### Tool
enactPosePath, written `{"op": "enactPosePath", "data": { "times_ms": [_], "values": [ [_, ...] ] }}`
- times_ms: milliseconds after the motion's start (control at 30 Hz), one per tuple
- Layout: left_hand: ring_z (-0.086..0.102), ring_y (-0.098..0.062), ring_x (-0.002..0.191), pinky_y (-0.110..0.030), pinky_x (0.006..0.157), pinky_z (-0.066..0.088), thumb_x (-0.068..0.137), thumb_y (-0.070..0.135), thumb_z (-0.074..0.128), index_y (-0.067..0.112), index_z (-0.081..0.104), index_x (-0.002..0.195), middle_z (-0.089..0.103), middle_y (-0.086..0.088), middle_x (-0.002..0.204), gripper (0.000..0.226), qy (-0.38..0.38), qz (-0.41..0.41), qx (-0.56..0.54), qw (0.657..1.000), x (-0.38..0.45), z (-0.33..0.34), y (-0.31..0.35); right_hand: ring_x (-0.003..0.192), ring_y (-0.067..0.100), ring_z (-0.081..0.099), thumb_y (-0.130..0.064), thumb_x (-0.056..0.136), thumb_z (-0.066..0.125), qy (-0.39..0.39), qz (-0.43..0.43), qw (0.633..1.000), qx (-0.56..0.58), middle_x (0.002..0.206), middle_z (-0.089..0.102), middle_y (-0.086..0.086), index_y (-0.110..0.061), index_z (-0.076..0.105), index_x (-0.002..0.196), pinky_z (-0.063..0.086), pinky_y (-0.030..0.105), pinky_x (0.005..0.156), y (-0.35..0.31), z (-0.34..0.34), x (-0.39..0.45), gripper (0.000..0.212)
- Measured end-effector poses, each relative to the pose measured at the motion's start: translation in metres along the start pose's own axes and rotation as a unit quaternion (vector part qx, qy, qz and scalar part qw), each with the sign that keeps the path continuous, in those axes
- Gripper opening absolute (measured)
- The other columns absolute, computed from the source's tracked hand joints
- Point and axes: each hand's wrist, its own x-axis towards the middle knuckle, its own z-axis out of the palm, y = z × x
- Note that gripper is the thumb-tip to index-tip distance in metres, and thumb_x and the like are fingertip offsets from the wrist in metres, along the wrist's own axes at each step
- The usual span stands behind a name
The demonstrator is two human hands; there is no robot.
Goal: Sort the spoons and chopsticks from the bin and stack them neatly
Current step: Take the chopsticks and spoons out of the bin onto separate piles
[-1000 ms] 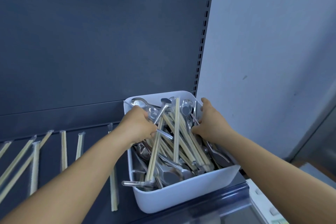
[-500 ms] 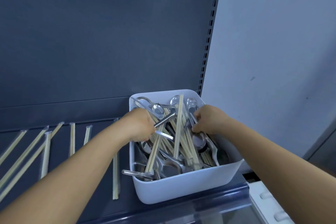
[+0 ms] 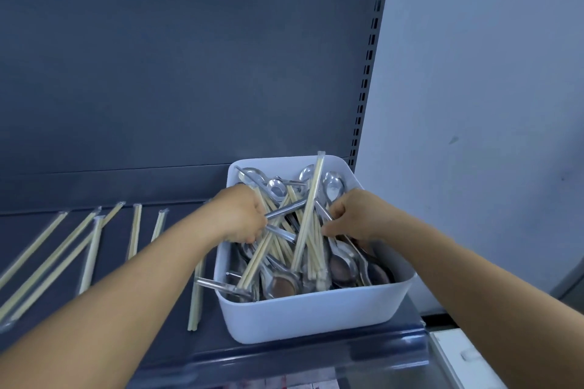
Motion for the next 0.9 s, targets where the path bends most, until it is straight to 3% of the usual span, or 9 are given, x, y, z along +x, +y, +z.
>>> {"op": "enactPosePath", "data": {
  "times_ms": [133,267,433,567,667,733,800,900],
  "values": [
    [0.052,-0.009,0.045,-0.016,0.049,0.039,0.087,0.009,0.052,0.01,0.064,0.063,0.061,0.001,0.052,0.027,0.023,-0.014,-0.029,0.999,-0.004,0.002,-0.001,0.05,0.016,0.039,-0.024,0.079,0.066,0.015,-0.009,1.0,-0.021,0.052,0.04,0.0,-0.013,0.045,0.053,0.034,0.023,0.051,-0.001,-0.003,-0.002,0.035],
    [0.058,-0.014,0.054,-0.02,0.058,0.047,0.086,0.008,0.056,0.008,0.069,0.07,0.072,-0.007,0.07,0.021,0.071,-0.019,-0.101,0.992,-0.003,-0.009,-0.003,0.042,0.014,0.035,-0.018,0.08,0.063,0.097,-0.025,0.995,-0.015,0.043,0.036,-0.003,-0.015,0.033,0.046,0.029,0.023,0.045,-0.004,-0.021,-0.002,0.045],
    [0.057,-0.006,0.042,-0.016,0.047,0.046,0.084,0.009,0.058,0.01,0.069,0.066,0.069,0.001,0.06,0.021,0.156,-0.026,-0.141,0.977,-0.002,-0.026,-0.002,0.048,0.022,0.049,-0.019,0.08,0.063,0.15,-0.03,0.988,0.007,0.046,0.041,-0.001,-0.015,0.035,0.05,0.037,0.025,0.052,-0.004,-0.044,0.005,0.042],
    [0.054,-0.018,0.048,-0.028,0.06,0.051,0.08,0.005,0.056,0.008,0.067,0.066,0.067,-0.006,0.063,0.018,0.188,-0.047,-0.093,0.977,-0.006,-0.034,-0.01,0.052,0.025,0.055,-0.019,0.083,0.06,0.16,-0.02,0.987,-0.003,0.051,0.043,0.002,-0.015,0.037,0.055,0.037,0.026,0.052,0.001,-0.054,0.009,0.037],
    [0.043,-0.018,0.052,-0.028,0.054,0.043,0.079,0.006,0.05,0.014,0.062,0.069,0.057,-0.008,0.06,0.019,0.23,-0.036,-0.049,0.971,-0.012,-0.037,-0.009,0.048,0.022,0.043,-0.018,0.081,0.059,0.2,-0.047,0.979,-0.023,0.051,0.04,0.002,-0.014,0.038,0.053,0.032,0.025,0.049,-0.001,-0.059,0.011,0.036],
    [0.05,-0.021,0.055,-0.035,0.055,0.052,0.081,0.006,0.048,0.009,0.064,0.068,0.06,-0.016,0.062,0.021,0.288,-0.017,-0.022,0.957,-0.016,-0.043,-0.005,0.051,0.021,0.042,-0.018,0.08,0.058,0.235,-0.072,0.968,-0.045,0.056,0.047,0.006,-0.01,0.045,0.056,0.031,0.025,0.048,-0.008,-0.063,0.011,0.029],
    [0.06,-0.028,0.062,-0.042,0.065,0.055,0.082,0.006,0.047,0.005,0.064,0.068,0.063,-0.019,0.066,0.022,0.341,0.011,0.001,0.94,-0.019,-0.051,-0.001,0.057,0.023,0.047,-0.02,0.082,0.059,0.272,-0.097,0.956,-0.059,0.064,0.057,0.01,-0.005,0.056,0.065,0.033,0.025,0.049,-0.017,-0.068,0.011,0.022],
    [0.055,-0.025,0.06,-0.046,0.071,0.056,0.082,0.006,0.047,0.007,0.063,0.068,0.061,-0.017,0.066,0.021,0.389,0.032,-0.025,0.921,-0.023,-0.065,-0.002,0.056,0.022,0.048,-0.022,0.083,0.059,0.33,-0.136,0.933,-0.052,0.061,0.056,0.006,-0.009,0.056,0.063,0.031,0.024,0.047,-0.033,-0.078,0.007,0.023]
  ]
}}
